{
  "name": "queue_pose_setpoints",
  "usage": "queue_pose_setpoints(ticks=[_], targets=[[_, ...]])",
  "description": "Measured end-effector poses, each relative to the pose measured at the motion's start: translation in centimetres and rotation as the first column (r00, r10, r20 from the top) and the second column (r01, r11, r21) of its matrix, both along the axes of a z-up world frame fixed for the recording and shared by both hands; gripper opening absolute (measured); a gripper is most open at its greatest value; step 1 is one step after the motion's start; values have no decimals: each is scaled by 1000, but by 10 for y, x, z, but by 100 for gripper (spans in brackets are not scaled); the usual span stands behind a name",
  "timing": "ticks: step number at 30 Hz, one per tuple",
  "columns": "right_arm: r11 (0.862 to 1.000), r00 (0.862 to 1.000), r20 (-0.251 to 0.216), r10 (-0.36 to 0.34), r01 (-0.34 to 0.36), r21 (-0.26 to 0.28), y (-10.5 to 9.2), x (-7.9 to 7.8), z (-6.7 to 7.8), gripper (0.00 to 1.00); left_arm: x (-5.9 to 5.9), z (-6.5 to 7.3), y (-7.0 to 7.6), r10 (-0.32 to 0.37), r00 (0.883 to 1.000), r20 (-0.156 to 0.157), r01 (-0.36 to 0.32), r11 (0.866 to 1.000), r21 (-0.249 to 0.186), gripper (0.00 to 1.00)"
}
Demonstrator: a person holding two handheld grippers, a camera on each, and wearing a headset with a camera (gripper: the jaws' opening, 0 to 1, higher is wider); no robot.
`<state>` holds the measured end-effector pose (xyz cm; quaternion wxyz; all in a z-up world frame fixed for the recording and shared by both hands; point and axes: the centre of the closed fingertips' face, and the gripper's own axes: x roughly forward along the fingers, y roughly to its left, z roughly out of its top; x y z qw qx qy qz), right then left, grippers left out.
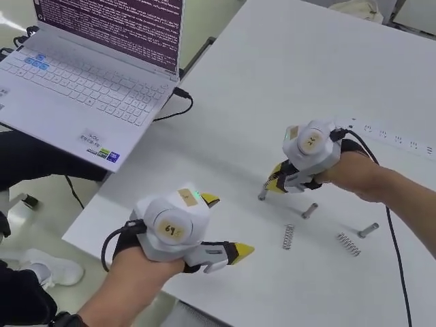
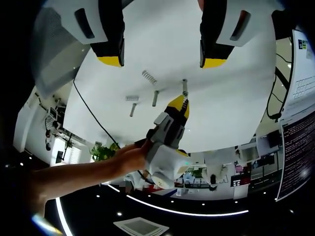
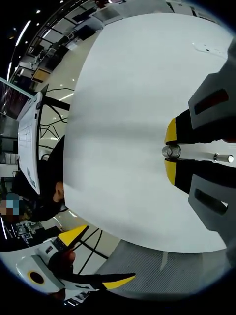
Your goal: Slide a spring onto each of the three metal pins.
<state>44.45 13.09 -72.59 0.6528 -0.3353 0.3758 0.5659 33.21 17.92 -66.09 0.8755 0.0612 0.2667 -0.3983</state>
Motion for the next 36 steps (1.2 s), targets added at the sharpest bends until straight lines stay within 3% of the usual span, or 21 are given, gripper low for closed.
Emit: queue_pose_setpoints(ticks=[36], targets=[[997, 998, -21, 55, -56, -43, 7, 3, -37, 9, 3, -1, 0, 7, 1000, -4, -7, 1000, -3, 57]])
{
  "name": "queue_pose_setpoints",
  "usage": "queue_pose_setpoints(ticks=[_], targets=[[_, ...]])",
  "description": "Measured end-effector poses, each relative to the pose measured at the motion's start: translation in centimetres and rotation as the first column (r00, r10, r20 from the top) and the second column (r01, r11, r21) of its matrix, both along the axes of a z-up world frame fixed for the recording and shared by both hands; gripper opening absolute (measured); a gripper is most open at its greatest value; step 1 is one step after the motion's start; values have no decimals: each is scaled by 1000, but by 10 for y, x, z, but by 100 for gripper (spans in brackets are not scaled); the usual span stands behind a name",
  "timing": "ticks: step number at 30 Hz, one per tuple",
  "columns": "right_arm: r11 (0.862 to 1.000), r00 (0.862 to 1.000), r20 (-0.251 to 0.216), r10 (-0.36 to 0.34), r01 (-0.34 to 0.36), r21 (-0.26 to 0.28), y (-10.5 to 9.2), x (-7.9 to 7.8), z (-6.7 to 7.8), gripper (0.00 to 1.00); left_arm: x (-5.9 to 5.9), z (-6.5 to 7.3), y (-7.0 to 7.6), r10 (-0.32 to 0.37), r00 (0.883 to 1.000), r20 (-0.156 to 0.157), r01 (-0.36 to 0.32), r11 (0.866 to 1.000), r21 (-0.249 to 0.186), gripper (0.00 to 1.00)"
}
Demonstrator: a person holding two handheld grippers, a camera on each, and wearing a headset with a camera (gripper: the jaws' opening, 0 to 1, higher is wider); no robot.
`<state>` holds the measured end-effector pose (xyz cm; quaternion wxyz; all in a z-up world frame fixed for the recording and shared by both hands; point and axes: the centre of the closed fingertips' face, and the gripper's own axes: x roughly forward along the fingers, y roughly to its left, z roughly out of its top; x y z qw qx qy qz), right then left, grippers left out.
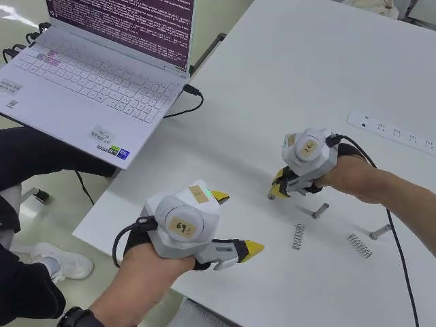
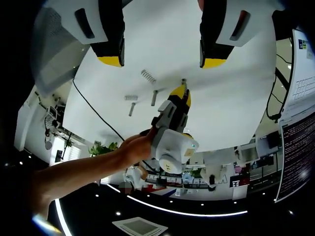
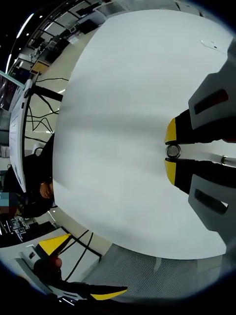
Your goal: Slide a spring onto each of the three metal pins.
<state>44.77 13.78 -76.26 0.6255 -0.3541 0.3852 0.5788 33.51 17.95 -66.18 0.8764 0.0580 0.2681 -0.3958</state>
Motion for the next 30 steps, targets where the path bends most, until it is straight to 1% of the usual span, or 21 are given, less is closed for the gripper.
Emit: queue_pose_setpoints(ticks=[4, 17, 24, 30], targets=[[1000, 1000, 1, 11, -11, -12, -1, -2, -3, 9, -1, -1, 1, 2, 1000, -2, -2, 1000, 2, 57], [999, 1000, 1, 22, -22, -23, -3, 0, -9, 9, 0, -1, 2, 4, 1000, -3, -4, 1000, 6, 57], [1000, 1000, 7, 12, -11, -25, -4, 2, -9, 12, 0, -1, 3, 7, 1000, -2, -7, 1000, 9, 57], [1000, 1000, 13, 7, -7, -29, -9, 2, -5, 18, -1, -1, 1, 5, 1000, -3, -4, 1000, 9, 57]])
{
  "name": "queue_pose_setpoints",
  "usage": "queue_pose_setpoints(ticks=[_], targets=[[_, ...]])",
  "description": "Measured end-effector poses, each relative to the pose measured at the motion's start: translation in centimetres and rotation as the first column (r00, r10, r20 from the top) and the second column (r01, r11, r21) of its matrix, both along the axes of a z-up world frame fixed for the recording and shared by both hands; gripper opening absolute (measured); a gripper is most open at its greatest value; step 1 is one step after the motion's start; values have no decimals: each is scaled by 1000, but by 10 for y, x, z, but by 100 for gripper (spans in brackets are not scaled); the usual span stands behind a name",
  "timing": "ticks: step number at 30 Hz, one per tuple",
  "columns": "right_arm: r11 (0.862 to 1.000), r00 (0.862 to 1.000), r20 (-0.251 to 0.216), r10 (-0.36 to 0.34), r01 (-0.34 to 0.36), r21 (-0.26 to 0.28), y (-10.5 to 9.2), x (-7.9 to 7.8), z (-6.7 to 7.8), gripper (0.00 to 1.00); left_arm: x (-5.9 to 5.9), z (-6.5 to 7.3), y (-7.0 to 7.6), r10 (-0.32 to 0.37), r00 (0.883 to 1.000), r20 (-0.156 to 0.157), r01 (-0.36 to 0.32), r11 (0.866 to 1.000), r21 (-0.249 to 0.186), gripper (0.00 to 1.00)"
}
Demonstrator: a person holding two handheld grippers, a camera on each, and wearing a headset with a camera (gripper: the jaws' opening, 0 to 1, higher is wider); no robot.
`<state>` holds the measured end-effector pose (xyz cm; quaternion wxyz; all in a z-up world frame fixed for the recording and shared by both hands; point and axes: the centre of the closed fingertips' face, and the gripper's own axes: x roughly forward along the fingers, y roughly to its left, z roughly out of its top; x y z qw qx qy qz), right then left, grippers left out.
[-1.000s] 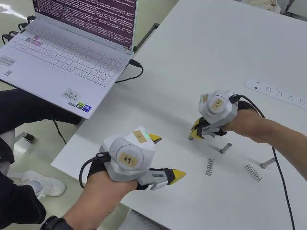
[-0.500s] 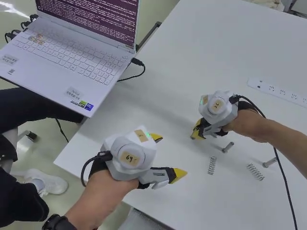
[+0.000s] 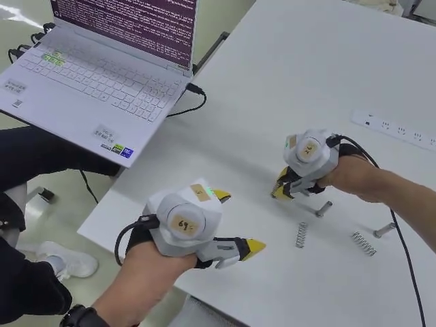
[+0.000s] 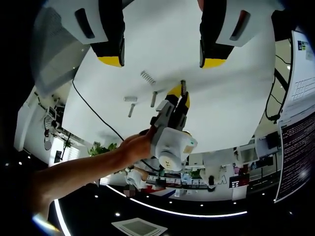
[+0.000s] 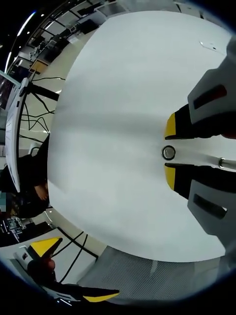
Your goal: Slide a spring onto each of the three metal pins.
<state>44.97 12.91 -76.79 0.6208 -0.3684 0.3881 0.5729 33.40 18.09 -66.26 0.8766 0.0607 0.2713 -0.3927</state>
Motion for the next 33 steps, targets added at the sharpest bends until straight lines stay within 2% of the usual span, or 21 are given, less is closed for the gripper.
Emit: queue_pose_setpoints(ticks=[11, 22, 27, 33], targets=[[998, 998, 10, -63, 63, 28, -14, 3, 19, 25, 0, 2, -1, -2, 1000, 5, 2, 1000, 1, 58], [984, 988, 12, -155, 153, 94, -26, 0, 38, 29, 2, 8, -2, 7, 1000, 17, -6, 1000, -5, 58], [969, 979, -13, -205, 205, 139, -28, -3, 47, 30, 4, 11, -1, 15, 1000, 21, -14, 1000, -9, 58], [952, 967, -11, -254, 252, 175, -37, -7, 57, 32, 5, 12, 1, 26, 999, 24, -26, 1000, -13, 58]])
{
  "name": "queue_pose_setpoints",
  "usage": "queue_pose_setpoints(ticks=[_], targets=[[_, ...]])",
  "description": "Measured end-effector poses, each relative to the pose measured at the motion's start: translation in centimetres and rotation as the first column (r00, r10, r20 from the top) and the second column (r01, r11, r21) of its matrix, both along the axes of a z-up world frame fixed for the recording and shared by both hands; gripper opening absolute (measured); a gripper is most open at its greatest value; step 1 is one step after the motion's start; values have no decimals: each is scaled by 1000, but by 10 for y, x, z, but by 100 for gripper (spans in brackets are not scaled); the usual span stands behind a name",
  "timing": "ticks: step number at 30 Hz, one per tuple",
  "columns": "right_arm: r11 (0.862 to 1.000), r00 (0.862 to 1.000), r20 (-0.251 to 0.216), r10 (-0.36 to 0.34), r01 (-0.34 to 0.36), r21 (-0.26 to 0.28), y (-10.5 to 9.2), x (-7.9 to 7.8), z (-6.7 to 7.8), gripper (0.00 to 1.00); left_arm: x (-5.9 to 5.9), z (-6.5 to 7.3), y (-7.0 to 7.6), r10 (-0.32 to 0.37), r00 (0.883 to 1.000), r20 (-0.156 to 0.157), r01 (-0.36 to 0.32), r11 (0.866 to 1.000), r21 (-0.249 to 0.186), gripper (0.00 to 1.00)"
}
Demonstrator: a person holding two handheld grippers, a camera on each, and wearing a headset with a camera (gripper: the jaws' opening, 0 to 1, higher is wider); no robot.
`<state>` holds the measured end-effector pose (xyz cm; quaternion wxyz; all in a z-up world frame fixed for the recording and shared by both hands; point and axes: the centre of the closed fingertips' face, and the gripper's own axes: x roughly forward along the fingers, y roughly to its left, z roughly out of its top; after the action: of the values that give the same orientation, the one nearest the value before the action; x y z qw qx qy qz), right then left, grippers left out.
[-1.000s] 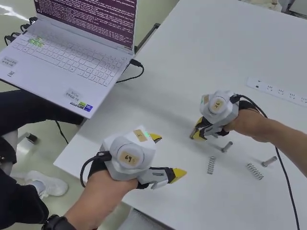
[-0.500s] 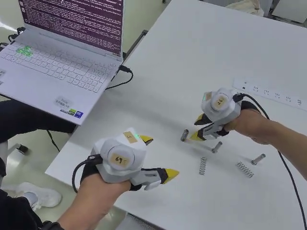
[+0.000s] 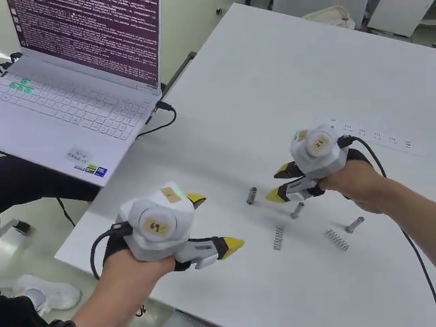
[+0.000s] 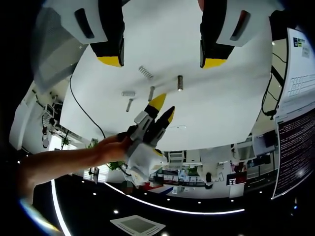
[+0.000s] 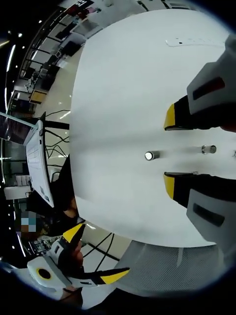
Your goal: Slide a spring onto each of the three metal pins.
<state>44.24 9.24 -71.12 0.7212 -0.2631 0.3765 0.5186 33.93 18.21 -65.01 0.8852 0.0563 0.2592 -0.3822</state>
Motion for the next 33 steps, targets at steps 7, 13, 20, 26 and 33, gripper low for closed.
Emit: queue_pose_setpoints(ticks=[7, 13, 20, 26, 33], targets=[[998, 999, 16, -50, 50, 36, -10, -1, 9, 35, -1, 1, 1, 3, 1000, 1, -3, 1000, 2, 58], [990, 993, 16, -118, 117, 79, -21, -4, 15, 36, -2, 2, 2, 5, 1000, 3, -5, 1000, 3, 58], [973, 981, 20, -194, 189, 132, -34, -11, 17, 38, 1, 4, 4, 11, 1000, 7, -11, 1000, 7, 58], [955, 967, 17, -254, 248, 164, -48, -16, 19, 41, 5, 6, 8, 17, 1000, 11, -17, 1000, 10, 58], [920, 940, 19, -340, 328, 216, -66, -23, 27, 43, 8, 8, 10, 22, 1000, 13, -22, 1000, 14, 59]])
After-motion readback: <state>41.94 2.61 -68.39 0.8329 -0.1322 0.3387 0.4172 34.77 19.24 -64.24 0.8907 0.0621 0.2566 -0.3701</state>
